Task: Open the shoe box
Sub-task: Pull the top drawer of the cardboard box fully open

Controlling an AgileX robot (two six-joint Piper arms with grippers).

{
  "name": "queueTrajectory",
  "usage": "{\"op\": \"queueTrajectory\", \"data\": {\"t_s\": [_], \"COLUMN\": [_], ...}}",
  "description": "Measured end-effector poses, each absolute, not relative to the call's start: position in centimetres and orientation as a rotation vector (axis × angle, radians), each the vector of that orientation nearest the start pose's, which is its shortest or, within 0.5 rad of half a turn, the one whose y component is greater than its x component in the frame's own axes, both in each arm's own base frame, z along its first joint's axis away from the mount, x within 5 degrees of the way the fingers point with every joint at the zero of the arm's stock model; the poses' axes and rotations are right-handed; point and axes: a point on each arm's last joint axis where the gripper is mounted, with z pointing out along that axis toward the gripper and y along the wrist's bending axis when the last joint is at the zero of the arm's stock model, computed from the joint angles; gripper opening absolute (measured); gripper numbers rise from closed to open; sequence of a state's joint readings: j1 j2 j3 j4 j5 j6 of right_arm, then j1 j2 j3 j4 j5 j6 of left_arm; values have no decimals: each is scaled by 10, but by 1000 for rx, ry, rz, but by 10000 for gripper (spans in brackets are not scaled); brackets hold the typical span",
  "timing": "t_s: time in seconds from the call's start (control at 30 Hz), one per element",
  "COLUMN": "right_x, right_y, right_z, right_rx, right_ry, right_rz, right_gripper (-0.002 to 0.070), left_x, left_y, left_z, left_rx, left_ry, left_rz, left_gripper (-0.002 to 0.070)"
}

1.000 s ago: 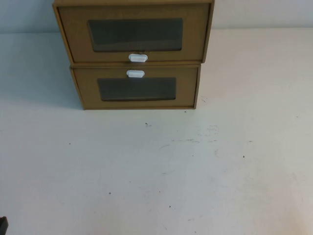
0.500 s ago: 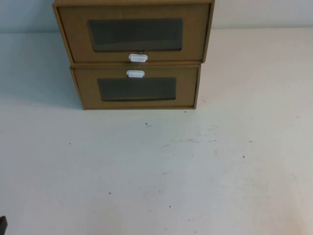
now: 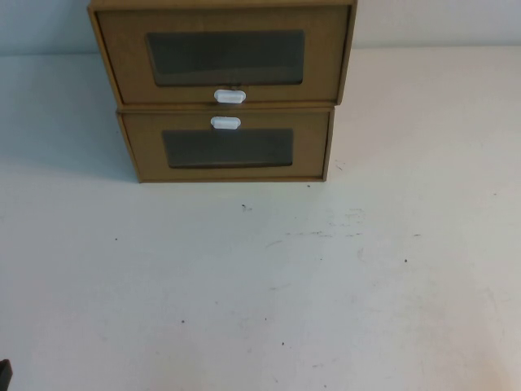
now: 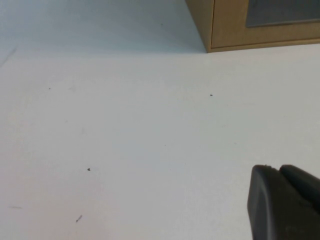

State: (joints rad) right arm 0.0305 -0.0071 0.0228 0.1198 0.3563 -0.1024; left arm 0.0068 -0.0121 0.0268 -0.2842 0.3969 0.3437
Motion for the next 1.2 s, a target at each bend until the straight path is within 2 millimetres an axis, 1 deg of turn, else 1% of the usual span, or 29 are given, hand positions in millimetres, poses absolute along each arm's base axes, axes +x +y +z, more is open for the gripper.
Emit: {"op": "queueTrajectory", "data": {"t_s": [0.3,0.43,0.53,0.7,0.77,0.93,1.03,1.07,1.2], "right_x": [53,53,53,53,53,53,53,53,53], "right_y": [5,5,5,5,5,5,5,5,5], "right_z": [174,174,174,174,174,174,174,174,174], "right_rx": [-48,-48,-48,-48,-48,-48,-48,-48,-48], "right_ry": [1853,1853,1853,1853,1853,1853,1853,1853,1853], "right_rz": [67,67,67,67,67,67,67,67,67], "right_gripper": [-13,-14,-13,-13,-14,-14,-13,-14,-13], "left_x": [52,52,54,55,55,56,56,56,62], "left_y": [-10,-11,-14,-15,-14,-10,-11,-12,-21], "left_z": [171,173,179,190,193,198,199,204,237], "left_rx": [140,92,-10,-266,-339,-424,-417,-397,-259], "left_ry": [1872,1848,1792,1659,1617,1546,1548,1552,1650], "left_rz": [-46,-107,-223,-489,-554,-583,-590,-591,-584], "left_gripper": [-5,-5,-5,-5,-5,-5,-5,-5,-5]}}
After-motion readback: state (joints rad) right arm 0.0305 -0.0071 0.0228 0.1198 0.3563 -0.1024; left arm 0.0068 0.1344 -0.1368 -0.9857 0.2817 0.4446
